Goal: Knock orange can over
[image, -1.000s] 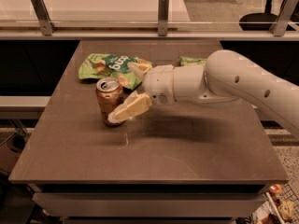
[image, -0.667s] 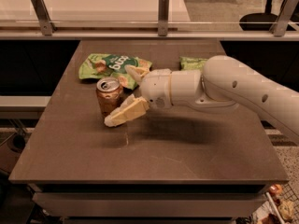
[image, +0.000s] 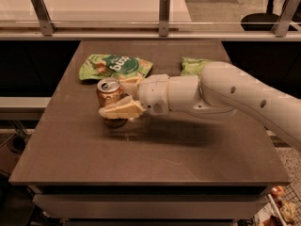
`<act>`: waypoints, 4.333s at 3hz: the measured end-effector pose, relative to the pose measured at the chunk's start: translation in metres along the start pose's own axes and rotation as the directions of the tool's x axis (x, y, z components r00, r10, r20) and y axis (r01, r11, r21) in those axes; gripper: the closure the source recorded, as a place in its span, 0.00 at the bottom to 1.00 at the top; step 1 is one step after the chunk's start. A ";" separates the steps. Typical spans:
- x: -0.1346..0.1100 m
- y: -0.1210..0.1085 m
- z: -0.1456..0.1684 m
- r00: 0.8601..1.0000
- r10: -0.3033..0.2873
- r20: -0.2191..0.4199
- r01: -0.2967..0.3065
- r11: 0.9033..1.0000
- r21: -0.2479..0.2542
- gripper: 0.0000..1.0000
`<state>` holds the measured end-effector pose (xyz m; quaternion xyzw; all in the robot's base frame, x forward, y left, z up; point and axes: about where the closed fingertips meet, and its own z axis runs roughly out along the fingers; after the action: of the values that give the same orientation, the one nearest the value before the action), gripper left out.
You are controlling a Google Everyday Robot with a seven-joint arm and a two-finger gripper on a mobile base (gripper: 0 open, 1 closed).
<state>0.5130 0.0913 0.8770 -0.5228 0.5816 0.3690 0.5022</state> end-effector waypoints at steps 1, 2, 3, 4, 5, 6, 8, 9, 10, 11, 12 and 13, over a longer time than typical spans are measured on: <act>-0.001 0.001 0.002 1.000 -0.002 0.000 0.002 1.000 -0.004 0.64; -0.002 0.003 0.003 1.000 -0.004 0.000 0.004 1.000 -0.007 0.87; -0.003 0.004 0.005 1.000 -0.006 0.000 0.006 1.000 -0.010 1.00; -0.003 0.004 0.005 1.000 -0.006 0.000 0.006 1.000 -0.010 1.00; -0.007 0.008 0.000 1.000 -0.005 -0.018 0.005 1.000 0.002 1.00; -0.013 0.014 -0.005 0.998 0.000 -0.062 0.002 1.000 0.027 1.00; -0.019 0.015 -0.012 0.970 0.032 -0.243 -0.006 0.994 0.108 1.00; -0.026 0.010 -0.020 0.942 0.052 -0.333 -0.004 0.990 0.142 1.00; -0.027 0.006 -0.026 0.892 0.088 -0.444 -0.012 0.985 0.171 1.00; -0.022 0.007 -0.021 0.850 0.120 -0.513 -0.030 0.983 0.180 1.00; -0.006 0.009 -0.010 0.793 0.159 -0.589 -0.056 0.980 0.189 1.00; 0.006 0.010 -0.004 0.726 0.205 -0.656 -0.080 0.973 0.215 1.00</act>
Offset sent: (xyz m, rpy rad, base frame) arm -0.0009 0.0016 0.0005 -0.0003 -0.0009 0.0031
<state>0.5032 0.0877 0.8711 -0.5292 0.7918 0.1409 0.2705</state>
